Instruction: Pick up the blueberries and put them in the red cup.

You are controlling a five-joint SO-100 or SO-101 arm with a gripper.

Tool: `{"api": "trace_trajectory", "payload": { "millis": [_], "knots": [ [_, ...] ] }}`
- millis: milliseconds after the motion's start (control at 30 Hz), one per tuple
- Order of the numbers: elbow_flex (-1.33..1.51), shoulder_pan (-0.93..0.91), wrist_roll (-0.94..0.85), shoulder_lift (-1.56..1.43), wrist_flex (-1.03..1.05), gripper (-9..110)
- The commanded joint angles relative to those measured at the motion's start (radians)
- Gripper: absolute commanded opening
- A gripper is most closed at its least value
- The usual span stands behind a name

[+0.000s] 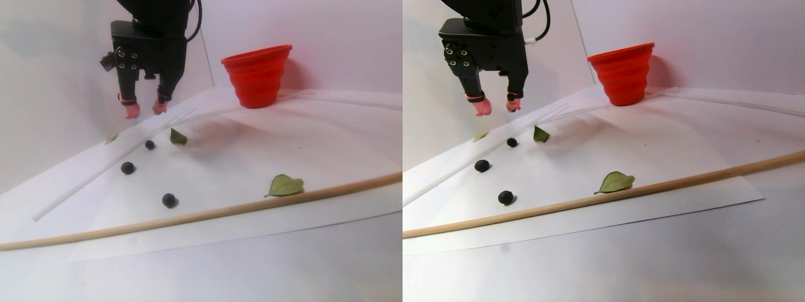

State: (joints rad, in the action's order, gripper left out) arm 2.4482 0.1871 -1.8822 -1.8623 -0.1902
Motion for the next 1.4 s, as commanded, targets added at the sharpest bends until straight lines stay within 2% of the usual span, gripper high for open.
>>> {"api": "trace_trajectory", "payload": {
  "millis": [0,1367],
  "knots": [
    [-0.055,0.026,-0.011,0.008,-0.032,17],
    [-0.261,0.037,-0.152,0.468,-0.38,19]
  ]
}}
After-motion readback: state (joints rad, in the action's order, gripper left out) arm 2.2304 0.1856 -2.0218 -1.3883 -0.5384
